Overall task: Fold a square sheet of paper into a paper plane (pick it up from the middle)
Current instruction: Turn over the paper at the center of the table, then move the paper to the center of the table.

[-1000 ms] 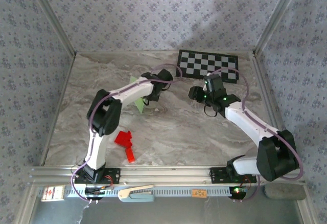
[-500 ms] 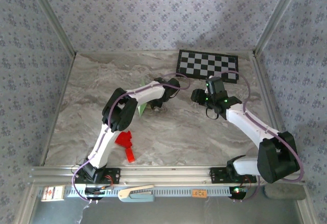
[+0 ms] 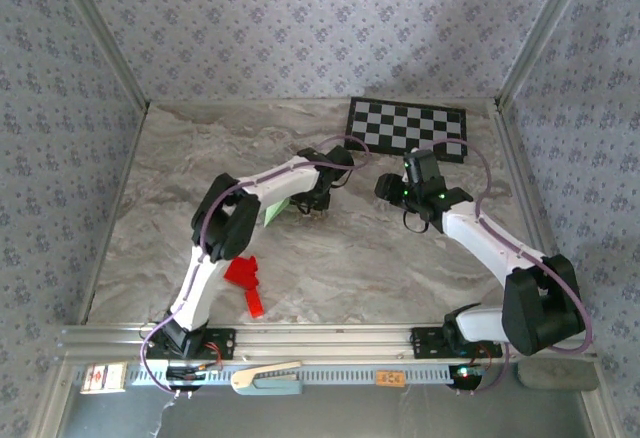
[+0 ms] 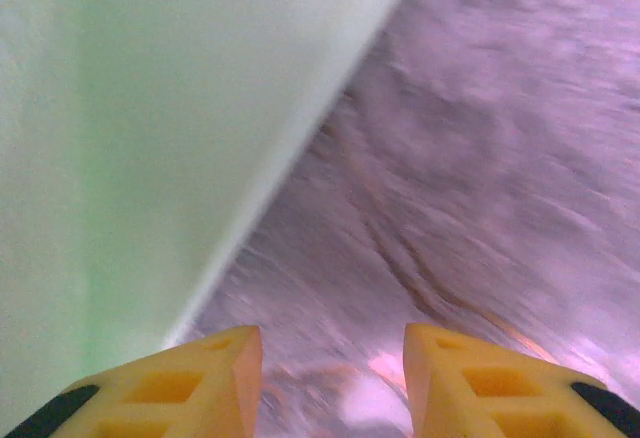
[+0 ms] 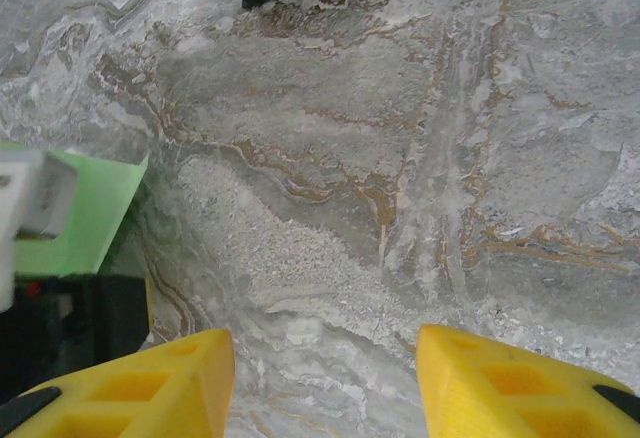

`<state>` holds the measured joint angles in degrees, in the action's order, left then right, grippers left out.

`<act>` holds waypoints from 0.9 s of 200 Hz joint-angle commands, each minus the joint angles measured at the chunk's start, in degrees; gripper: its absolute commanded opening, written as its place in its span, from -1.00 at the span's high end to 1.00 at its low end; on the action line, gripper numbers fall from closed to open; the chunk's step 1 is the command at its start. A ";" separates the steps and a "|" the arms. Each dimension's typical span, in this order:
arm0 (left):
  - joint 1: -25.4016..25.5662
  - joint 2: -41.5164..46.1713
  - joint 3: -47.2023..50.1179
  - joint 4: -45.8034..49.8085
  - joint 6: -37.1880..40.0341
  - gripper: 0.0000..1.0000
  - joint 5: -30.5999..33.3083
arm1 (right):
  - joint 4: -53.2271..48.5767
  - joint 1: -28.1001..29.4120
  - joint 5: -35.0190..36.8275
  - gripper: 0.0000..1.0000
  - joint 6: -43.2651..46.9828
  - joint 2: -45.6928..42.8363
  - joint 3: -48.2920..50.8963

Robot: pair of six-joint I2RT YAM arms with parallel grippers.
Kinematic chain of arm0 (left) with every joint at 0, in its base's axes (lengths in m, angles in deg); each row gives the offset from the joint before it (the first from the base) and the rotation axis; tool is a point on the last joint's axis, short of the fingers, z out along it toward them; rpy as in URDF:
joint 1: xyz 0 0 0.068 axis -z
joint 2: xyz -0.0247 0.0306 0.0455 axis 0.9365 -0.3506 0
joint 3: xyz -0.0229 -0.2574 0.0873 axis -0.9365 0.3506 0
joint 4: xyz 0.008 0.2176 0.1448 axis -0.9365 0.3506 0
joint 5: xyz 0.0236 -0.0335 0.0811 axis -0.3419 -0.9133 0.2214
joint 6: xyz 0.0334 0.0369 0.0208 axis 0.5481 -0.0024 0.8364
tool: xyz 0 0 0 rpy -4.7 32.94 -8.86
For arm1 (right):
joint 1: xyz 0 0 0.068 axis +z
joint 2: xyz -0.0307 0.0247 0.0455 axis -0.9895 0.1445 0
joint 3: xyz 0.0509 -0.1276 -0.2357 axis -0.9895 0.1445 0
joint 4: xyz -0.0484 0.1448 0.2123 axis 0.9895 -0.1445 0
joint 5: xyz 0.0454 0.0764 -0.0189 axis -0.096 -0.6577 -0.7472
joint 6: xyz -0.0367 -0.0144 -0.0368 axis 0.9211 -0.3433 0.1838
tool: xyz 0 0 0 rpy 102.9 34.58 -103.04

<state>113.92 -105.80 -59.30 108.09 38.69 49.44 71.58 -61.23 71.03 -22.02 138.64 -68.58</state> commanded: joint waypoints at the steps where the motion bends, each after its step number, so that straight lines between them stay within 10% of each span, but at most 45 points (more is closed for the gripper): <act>1: 0.50 7.12 4.16 -6.23 -4.44 0.15 -13.63 | -0.19 -0.88 0.89 -0.05 -1.84 -1.05 0.22; 73: -3.55 23.10 20.11 -18.43 -4.39 0.29 -21.26 | 2.14 -1.44 -1.80 -0.12 -2.79 0.19 1.03; 180: -14.67 16.25 24.73 -21.67 -1.44 0.67 -20.69 | 1.61 -0.02 -2.27 -0.12 -3.17 2.01 -0.41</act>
<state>100.28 -88.54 -34.58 87.50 35.96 27.43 73.40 -61.71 68.99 -24.36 140.17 -68.05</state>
